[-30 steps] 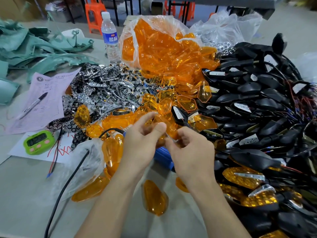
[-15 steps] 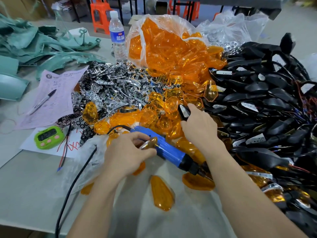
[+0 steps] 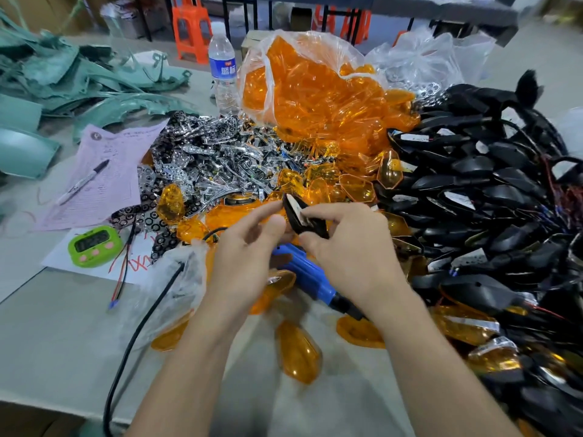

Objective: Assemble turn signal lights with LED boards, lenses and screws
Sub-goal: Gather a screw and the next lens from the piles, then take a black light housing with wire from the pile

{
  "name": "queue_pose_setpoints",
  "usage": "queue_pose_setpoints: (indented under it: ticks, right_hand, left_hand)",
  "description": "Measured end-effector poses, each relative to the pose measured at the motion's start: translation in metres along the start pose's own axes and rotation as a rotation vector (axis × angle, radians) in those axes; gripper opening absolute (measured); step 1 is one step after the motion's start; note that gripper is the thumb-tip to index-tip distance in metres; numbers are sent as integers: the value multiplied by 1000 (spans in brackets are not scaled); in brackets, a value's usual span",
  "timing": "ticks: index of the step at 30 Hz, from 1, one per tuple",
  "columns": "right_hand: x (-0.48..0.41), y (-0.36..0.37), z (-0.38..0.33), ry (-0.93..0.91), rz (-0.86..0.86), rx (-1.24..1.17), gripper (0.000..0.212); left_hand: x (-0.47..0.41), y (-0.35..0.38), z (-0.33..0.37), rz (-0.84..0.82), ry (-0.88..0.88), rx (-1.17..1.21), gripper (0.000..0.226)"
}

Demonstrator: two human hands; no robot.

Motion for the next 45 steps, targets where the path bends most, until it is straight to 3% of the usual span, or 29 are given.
queue_pose_setpoints:
  ticks: [2,6,12,16,19,23,27,33,38,42,45]
  right_hand:
    - [17,-2,-1,14,54,-47,30]
    - [40,8,-7,-17,-13,-115,44]
    - [43,-9,18,143,186,-269,16]
    - [44,14,37,294,39,-358,30]
    - [51,42,42,418,-164,-550,23]
    - [53,53,35,407,-212,-708,16]
    - [51,56,34,398,-193,-707,17]
    - [21,30,34,248,80,-399,10]
    - [2,43,25,200,25,-390,24]
    - [-13,49,30,275,32,-428,26]
    - [-22,58,24,319,20,-455,9]
  left_hand:
    - [2,10,0,-82,-74,108,24]
    - [5,15,-11,-161,-209,274,32]
    - [10,28,-15,-281,-242,356,45]
    - [3,22,-11,-116,-163,267,51]
    - [0,16,-2,0,-62,161,51]
    - [-1,12,0,92,-15,105,49]
    - [-3,9,-6,160,-22,137,35]
    - [-4,17,-9,87,18,67,32]
    - [-12,14,-3,30,111,-74,34]
    - [-18,18,-11,-53,28,-43,33]
    - [-20,17,-13,-56,-52,47,26]
Point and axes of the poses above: each hand's wrist, its own x-axis away from the middle knuckle, its own y-axis out of the palm, z = x × y, the point moved 10 cm from there along -x, towards the middle knuckle, and after that the axes turned 9 degrees about z, right-handed, at the moved point
